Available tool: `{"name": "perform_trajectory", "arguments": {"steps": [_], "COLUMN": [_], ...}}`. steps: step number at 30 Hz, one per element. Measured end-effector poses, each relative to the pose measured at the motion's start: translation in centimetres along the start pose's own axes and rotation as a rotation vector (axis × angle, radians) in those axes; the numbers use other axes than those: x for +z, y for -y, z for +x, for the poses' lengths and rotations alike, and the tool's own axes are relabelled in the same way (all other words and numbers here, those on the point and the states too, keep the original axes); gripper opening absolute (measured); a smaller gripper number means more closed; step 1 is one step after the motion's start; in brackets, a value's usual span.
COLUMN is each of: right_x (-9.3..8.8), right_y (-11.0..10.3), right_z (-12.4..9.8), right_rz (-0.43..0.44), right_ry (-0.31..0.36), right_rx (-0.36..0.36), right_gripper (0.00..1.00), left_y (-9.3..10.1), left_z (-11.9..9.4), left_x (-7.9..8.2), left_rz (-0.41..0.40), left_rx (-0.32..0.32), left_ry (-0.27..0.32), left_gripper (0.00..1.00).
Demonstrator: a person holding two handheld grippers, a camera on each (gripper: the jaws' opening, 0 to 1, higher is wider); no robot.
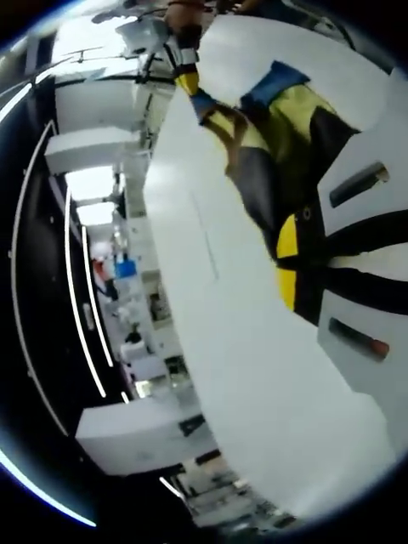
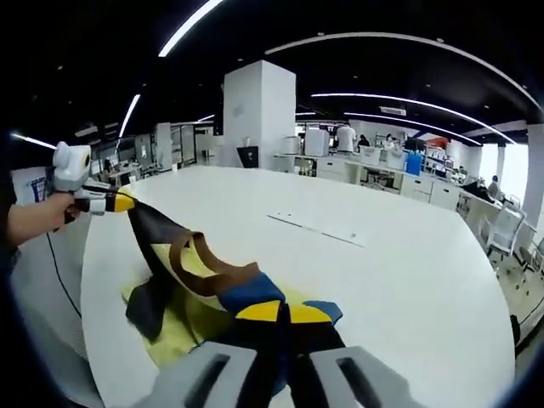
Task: Fold the garment on the visible template until the final outline fits inside the template.
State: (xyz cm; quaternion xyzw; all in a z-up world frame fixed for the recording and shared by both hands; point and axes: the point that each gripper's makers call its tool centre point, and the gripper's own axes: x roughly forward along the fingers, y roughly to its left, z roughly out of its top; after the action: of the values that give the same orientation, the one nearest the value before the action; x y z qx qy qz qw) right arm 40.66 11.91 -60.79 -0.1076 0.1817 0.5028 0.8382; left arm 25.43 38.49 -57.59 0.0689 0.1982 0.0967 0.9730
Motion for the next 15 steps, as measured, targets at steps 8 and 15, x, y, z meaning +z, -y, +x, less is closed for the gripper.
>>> {"name": "perform_trajectory", "arguments": {"steps": [8, 15], "right_x": [2.5, 4.3], "right_y": [1.3, 2.5], "right_z": [1.3, 3.0], "right_rz": [-0.008, -0.009], "right_ry": [0.007, 0.025], "right_rx": [-0.016, -0.041], "right_gripper": [0.00, 0.00], "left_y": [-1.5, -2.4], "left_z": [2.0, 3.8], "left_x": [2.4, 2.7], "left_rz": [0.029, 0.014], "left_rx": [0.000, -0.003], "left_ry": [0.032, 0.030], "left_gripper": [0.00, 0.00]}}
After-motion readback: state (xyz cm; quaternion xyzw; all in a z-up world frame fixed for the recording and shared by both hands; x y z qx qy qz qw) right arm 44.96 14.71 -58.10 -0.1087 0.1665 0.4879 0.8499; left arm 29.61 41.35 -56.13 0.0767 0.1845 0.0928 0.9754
